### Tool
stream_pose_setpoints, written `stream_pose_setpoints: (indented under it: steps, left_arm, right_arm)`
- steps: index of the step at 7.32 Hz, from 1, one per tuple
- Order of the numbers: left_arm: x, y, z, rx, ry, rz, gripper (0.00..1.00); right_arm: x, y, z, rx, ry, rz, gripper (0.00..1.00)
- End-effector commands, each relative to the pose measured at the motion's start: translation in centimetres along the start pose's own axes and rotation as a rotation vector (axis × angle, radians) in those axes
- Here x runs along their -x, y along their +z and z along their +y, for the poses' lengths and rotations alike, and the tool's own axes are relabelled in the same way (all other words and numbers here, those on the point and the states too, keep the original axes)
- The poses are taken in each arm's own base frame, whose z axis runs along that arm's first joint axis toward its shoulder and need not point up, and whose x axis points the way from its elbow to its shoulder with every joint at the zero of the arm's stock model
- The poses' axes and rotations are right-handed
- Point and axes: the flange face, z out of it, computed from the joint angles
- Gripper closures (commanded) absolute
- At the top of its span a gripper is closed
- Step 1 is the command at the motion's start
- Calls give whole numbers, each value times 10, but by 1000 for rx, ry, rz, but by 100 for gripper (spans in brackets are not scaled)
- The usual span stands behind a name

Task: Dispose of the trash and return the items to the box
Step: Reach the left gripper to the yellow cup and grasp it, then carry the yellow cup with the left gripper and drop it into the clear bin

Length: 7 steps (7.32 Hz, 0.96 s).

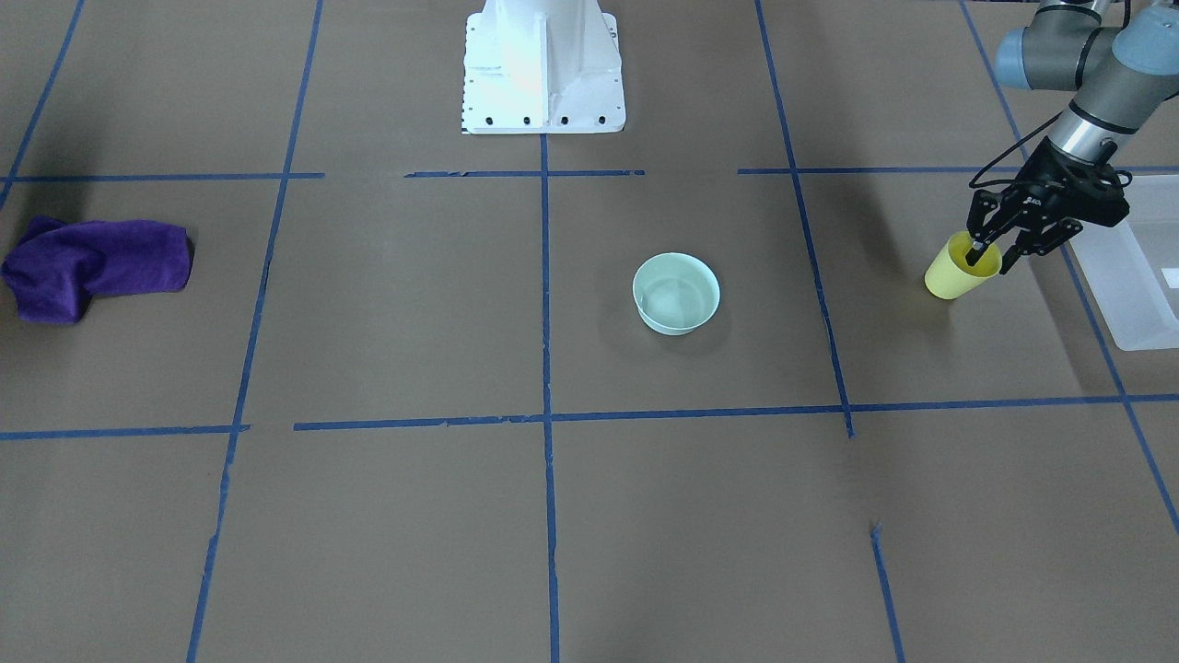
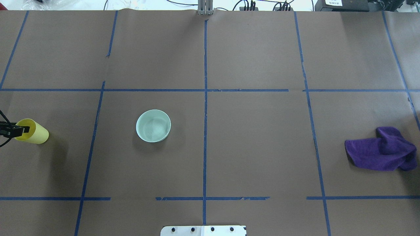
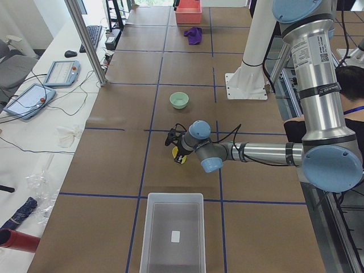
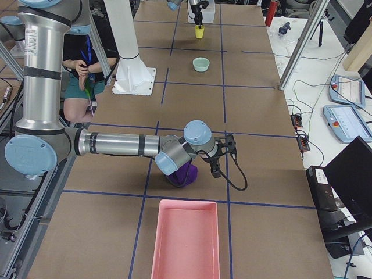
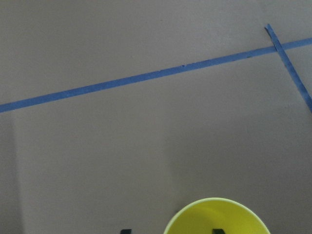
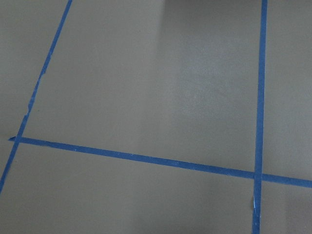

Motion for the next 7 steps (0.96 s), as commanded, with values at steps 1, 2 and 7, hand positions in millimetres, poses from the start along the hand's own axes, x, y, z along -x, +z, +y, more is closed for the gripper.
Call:
stream_pose_setpoints:
  steps: [1, 2, 7]
  left_arm:
    - [-3, -7, -5, -17, 70, 15, 100]
    - [-5, -11, -3, -4, 149, 34, 100]
    - [171, -149, -64, 27, 317, -146, 100]
  right_arm:
    - [-2, 0, 5, -1, 0, 1, 0]
    - [-3, 0, 5, 0, 1, 2, 0]
    - [0, 3, 6, 7, -2, -3, 0]
